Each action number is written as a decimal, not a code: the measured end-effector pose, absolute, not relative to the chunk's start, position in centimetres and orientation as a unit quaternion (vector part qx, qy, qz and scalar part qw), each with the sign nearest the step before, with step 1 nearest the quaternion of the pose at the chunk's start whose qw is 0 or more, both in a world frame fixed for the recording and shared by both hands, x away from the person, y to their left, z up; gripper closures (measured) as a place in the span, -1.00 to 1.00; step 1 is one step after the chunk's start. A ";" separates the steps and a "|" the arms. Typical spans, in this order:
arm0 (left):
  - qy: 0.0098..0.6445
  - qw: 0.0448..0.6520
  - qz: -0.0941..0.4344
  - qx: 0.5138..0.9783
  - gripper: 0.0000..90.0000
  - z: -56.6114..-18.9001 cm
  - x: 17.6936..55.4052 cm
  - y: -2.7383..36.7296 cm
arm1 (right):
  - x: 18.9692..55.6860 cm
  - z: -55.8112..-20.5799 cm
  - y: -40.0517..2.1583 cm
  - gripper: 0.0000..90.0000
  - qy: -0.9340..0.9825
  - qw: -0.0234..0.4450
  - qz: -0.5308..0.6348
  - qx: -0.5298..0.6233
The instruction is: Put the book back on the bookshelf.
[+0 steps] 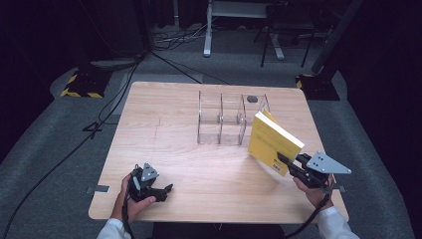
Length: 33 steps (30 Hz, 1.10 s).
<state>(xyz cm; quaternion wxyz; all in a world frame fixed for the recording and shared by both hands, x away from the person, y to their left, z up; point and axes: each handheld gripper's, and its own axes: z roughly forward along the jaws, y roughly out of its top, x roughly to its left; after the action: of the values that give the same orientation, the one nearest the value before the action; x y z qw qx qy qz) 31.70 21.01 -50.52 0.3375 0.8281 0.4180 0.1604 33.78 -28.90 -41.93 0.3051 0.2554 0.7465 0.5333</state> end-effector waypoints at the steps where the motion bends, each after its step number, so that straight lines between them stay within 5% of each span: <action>1: 0.418 0.337 0.160 0.828 -0.66 -50.5 31.7 21.0 | 33.9 -41.8 -28.9 0.70 0.744 0.306 0.534 0.259; 33: 0.417 0.337 0.160 0.829 -0.66 -50.5 31.7 21.0 | 39.4 -38.3 -25.9 0.70 0.705 0.344 0.533 0.317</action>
<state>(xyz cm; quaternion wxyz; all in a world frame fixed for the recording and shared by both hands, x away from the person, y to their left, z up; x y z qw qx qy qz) 31.71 21.02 -50.50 0.3366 0.8290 0.4172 0.1596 39.39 -25.88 -38.33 0.3440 0.3171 0.7047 0.5333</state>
